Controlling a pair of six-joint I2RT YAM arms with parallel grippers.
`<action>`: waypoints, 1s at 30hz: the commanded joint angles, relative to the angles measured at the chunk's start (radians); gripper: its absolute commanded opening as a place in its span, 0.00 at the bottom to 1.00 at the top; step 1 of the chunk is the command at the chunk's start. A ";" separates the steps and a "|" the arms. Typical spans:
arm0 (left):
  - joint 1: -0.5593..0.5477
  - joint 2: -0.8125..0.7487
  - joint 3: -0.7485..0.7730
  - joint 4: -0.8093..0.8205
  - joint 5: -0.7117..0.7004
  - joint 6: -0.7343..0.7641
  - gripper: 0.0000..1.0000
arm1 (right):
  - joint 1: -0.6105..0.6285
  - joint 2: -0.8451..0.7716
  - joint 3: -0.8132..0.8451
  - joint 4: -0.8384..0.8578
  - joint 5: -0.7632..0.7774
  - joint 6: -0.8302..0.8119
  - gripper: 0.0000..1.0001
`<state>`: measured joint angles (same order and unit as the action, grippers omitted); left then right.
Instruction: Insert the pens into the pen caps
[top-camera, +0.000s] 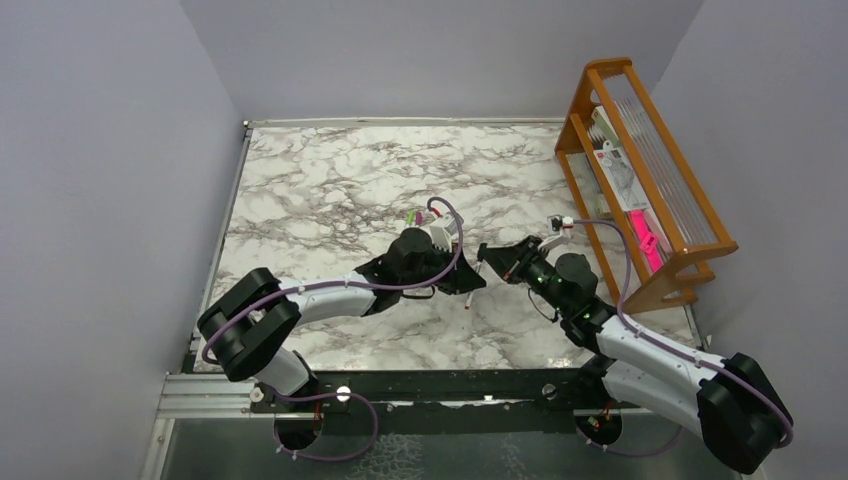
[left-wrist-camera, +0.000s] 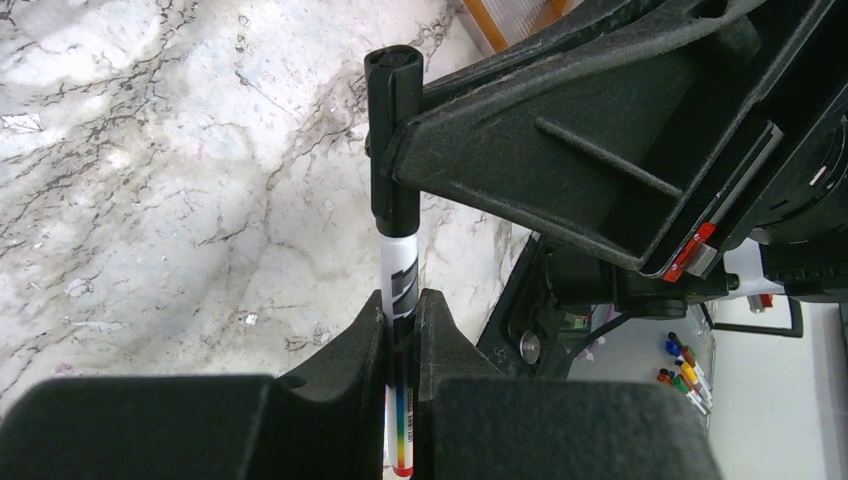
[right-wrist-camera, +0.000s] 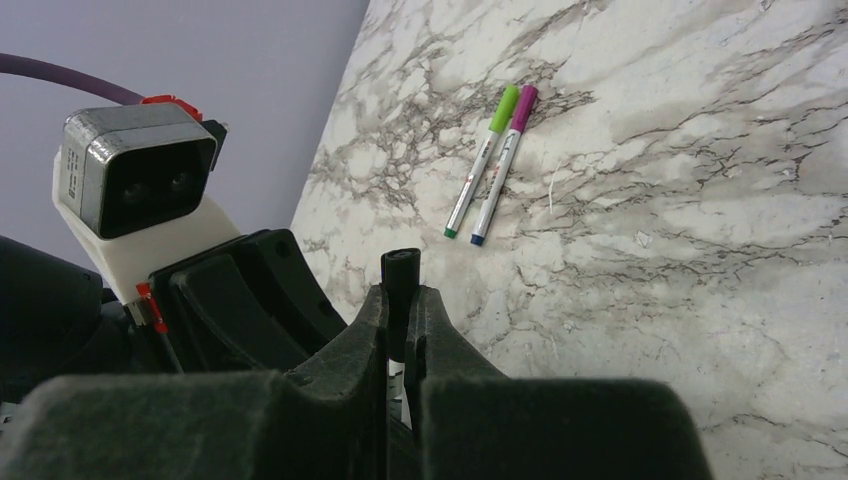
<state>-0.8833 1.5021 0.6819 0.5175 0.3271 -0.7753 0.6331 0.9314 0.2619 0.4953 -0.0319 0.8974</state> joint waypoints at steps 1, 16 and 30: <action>0.052 -0.005 0.130 0.173 -0.087 0.029 0.00 | 0.037 0.018 -0.039 -0.115 -0.223 -0.008 0.01; 0.109 0.012 0.195 0.151 -0.071 0.040 0.00 | 0.037 0.002 -0.059 -0.101 -0.237 -0.019 0.01; 0.126 -0.008 0.092 0.008 -0.160 0.172 0.00 | 0.037 -0.247 0.072 -0.306 0.062 -0.182 0.41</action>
<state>-0.7845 1.5238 0.7624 0.5201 0.3168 -0.6758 0.6655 0.7422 0.2649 0.3511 -0.0246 0.8139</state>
